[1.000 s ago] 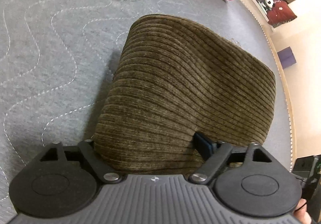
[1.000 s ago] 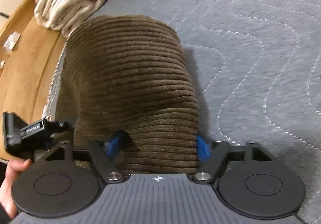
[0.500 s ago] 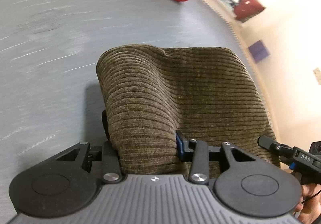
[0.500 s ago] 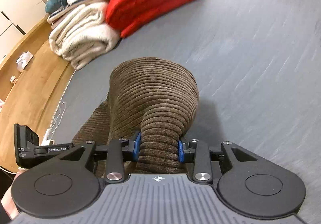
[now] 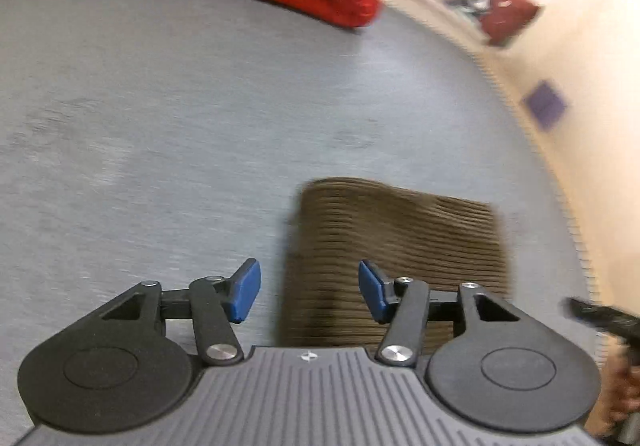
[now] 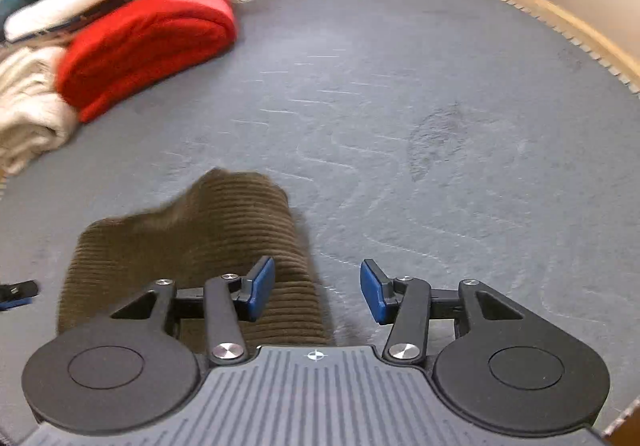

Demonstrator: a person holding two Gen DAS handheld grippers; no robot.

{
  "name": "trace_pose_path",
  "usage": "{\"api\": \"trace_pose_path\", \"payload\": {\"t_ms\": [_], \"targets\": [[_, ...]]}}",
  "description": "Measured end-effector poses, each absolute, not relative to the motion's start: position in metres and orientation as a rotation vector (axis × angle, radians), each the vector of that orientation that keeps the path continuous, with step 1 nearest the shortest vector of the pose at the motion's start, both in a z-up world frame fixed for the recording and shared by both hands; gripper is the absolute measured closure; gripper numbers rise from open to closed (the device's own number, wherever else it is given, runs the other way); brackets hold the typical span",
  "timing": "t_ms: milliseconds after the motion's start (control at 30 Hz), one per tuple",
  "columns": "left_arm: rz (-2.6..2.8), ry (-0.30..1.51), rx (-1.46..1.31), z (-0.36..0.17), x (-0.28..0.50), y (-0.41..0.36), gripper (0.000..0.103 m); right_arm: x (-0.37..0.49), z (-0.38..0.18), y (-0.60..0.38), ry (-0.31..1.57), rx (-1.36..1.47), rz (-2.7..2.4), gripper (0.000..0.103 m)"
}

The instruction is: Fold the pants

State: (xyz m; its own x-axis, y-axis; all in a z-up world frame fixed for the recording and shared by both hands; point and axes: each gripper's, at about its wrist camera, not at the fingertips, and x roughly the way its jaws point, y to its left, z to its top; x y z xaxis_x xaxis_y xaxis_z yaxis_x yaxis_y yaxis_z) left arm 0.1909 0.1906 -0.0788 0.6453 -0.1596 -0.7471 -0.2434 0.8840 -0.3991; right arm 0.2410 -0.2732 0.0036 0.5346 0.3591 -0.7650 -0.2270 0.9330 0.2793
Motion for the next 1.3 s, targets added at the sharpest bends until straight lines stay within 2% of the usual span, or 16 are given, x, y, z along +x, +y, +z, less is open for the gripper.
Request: {"api": "trace_pose_path", "payload": {"t_ms": [133, 233, 300, 333, 367, 467, 533, 633, 733, 867, 1100, 1233, 1300], "targets": [[-0.104, 0.935, -0.397, -0.08, 0.196, 0.159, 0.056, 0.232, -0.002, -0.258, 0.968, 0.087, 0.564, 0.052], [-0.183, 1.068, -0.195, -0.101, 0.193, 0.13, 0.064, 0.229, -0.013, -0.222, 1.018, -0.08, 0.707, 0.055], [-0.195, 1.182, 0.017, -0.123, 0.189, 0.103, 0.065, 0.225, -0.041, -0.205, 1.134, -0.263, 0.706, 0.054], [-0.2, 1.233, 0.105, -0.134, 0.185, 0.094, 0.065, 0.223, -0.056, -0.2, 1.195, -0.336, 0.701, 0.05], [-0.201, 1.25, 0.16, -0.139, 0.181, 0.087, 0.065, 0.221, -0.063, -0.198, 1.216, -0.377, 0.708, 0.05], [-0.169, 1.251, 0.095, -0.133, 0.179, 0.093, 0.065, 0.223, -0.056, -0.195, 1.221, -0.379, 0.71, 0.05], [-0.15, 1.219, 0.064, -0.124, 0.176, 0.099, 0.063, 0.227, -0.05, -0.206, 1.219, -0.354, 0.695, 0.053], [-0.107, 1.149, 0.077, -0.108, 0.168, 0.1, 0.059, 0.237, -0.027, -0.206, 1.109, -0.244, 0.66, 0.053], [-0.077, 1.07, 0.018, -0.092, 0.167, 0.102, 0.05, 0.249, -0.007, -0.208, 0.962, -0.109, 0.588, 0.051], [0.001, 0.99, -0.054, -0.073, 0.19, 0.101, 0.049, 0.266, -0.001, -0.203, 0.852, -0.038, 0.442, 0.051], [0.068, 0.894, -0.096, -0.068, 0.209, 0.093, 0.053, 0.303, -0.031, -0.174, 0.88, 0.039, 0.326, 0.051], [0.098, 0.915, -0.097, -0.074, 0.214, 0.092, 0.055, 0.319, -0.056, -0.155, 0.955, -0.001, 0.291, 0.05], [0.117, 0.945, -0.1, -0.074, 0.217, 0.092, 0.055, 0.329, -0.065, -0.152, 0.976, 0.007, 0.272, 0.046]]}}
